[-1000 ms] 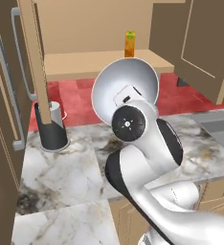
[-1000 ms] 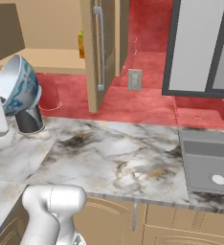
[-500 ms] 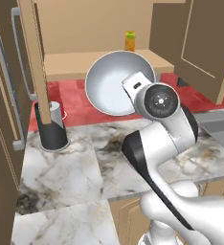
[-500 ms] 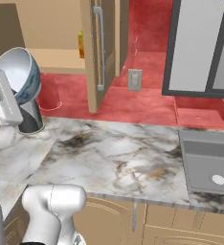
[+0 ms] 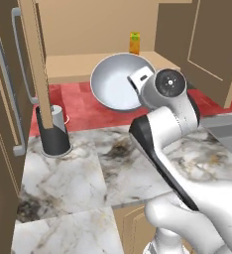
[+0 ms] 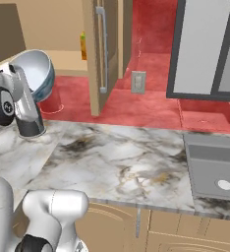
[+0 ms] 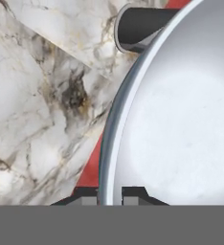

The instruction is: Pick the mug and place it in the sink. Pick the bowl and place it in the open cabinet and then close the cabinet.

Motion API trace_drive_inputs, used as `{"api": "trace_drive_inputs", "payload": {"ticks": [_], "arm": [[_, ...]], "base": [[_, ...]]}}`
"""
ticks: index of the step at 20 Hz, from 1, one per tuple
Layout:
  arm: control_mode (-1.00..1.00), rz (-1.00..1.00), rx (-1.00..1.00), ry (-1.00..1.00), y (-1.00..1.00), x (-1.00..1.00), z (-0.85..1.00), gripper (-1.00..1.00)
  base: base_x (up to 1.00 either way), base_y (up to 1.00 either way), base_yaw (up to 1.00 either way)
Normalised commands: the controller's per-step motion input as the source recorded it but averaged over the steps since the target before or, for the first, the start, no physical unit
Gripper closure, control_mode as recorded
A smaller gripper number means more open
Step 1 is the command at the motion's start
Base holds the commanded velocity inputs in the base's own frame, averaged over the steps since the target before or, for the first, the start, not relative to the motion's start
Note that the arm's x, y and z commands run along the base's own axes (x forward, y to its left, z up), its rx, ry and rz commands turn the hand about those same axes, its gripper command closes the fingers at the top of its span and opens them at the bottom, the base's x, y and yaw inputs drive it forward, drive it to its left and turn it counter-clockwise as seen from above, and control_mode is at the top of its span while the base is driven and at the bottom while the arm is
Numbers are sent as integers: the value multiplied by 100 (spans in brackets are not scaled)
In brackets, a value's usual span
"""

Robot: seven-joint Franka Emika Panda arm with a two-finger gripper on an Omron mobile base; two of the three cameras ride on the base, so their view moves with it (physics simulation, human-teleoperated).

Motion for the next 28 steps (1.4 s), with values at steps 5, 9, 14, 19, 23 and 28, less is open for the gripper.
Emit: {"api": "trace_drive_inputs", "payload": {"ticks": [5,9,14,19,23,28], "arm": [[-100,-2,2,9,0,35,17,100],[-100,-5,0,7,0,26,28,100],[-100,-3,2,8,0,32,20,100],[-100,0,4,4,0,32,17,100],[-100,0,8,1,0,33,11,100],[-100,0,9,0,0,32,7,100]], "base": [[0,0,0],[0,0,0],[0,0,0],[0,0,0],[0,0,0],[0,0,0]]}}
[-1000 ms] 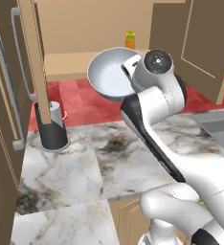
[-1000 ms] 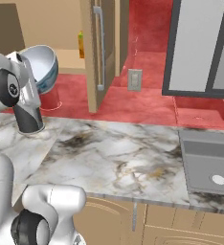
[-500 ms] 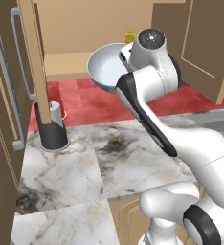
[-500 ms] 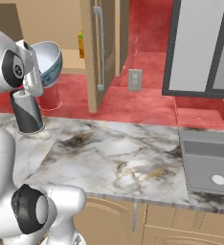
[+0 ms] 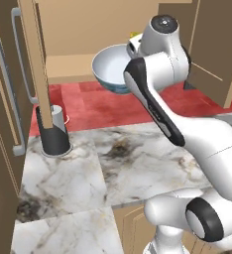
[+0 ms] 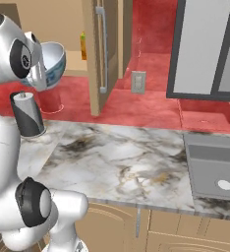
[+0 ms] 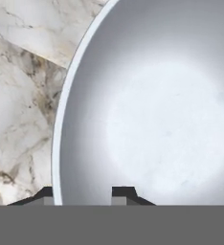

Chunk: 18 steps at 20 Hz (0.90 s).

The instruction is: Pick the mug and place it in the sink. Pick the bowl and place it in the open cabinet and then close the cabinet.

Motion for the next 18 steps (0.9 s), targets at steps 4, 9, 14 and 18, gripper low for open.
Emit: {"api": "trace_drive_inputs", "payload": {"ticks": [4,9,14,18], "arm": [[-100,0,9,-1,0,13,2,100],[-100,-1,6,-17,3,-11,10,100],[-100,-5,2,-33,12,-44,12,100],[-100,-8,3,-31,5,-27,7,100]], "base": [[0,0,0],[0,0,0],[0,0,0],[0,0,0]]}}
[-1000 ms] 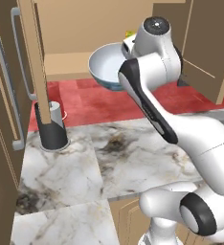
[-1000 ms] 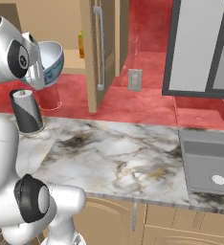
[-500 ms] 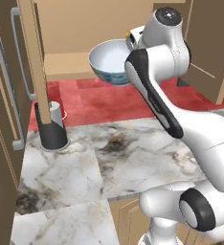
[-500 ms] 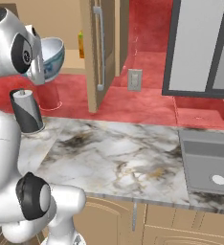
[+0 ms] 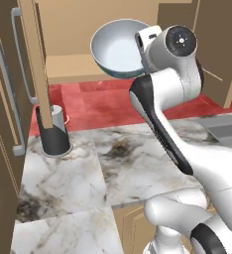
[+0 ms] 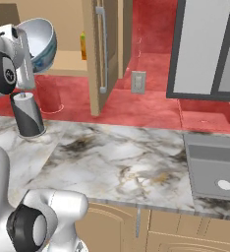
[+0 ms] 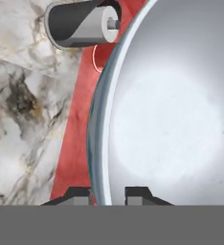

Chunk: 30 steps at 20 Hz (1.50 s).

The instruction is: Pick the mug and place it in the sink. Pick the bowl and place it in the open cabinet and then close the cabinet.

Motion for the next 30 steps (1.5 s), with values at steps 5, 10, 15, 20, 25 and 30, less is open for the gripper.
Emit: {"api": "trace_drive_inputs", "payload": {"ticks": [5,10,15,20,25,30], "arm": [[-100,-9,2,-15,0,7,12,100],[-100,-7,11,-3,0,14,5,100],[-100,-2,15,0,3,25,0,100],[-100,0,15,0,14,27,0,100],[-100,0,15,0,21,32,0,100],[-100,0,8,0,19,37,0,100]], "base": [[0,0,0],[0,0,0],[0,0,0],[0,0,0],[0,0,0],[0,0,0]]}}
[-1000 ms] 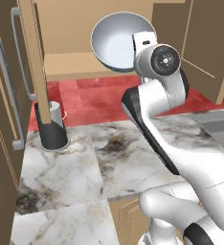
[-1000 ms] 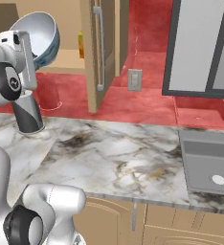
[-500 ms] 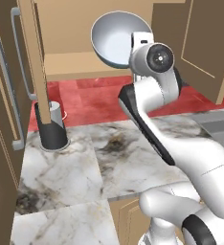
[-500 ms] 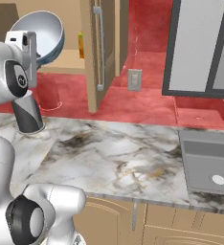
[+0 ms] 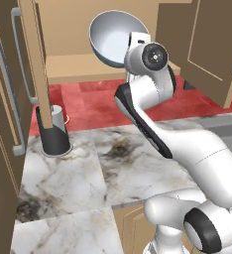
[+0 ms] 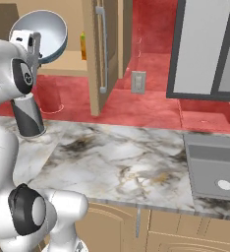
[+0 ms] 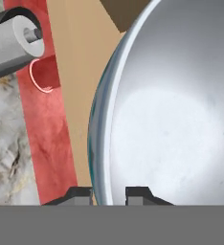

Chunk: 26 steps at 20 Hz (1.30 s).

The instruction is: Pick the mug and place it in the sink. Pick the bowl and place it in the open cabinet and then close the cabinet.

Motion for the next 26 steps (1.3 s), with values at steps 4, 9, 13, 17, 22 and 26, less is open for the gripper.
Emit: {"api": "trace_drive_inputs", "payload": {"ticks": [4,9,13,17,22,26], "arm": [[-100,0,1,2,7,51,-4,100],[-100,0,0,3,9,59,-6,100],[-100,0,0,2,12,45,-8,100],[-100,0,0,0,8,30,-9,100],[-100,0,0,0,9,25,-12,100],[-100,0,0,0,4,16,-15,100]], "base": [[0,0,0],[0,0,0],[0,0,0],[0,0,0],[0,0,0],[0,0,0]]}}
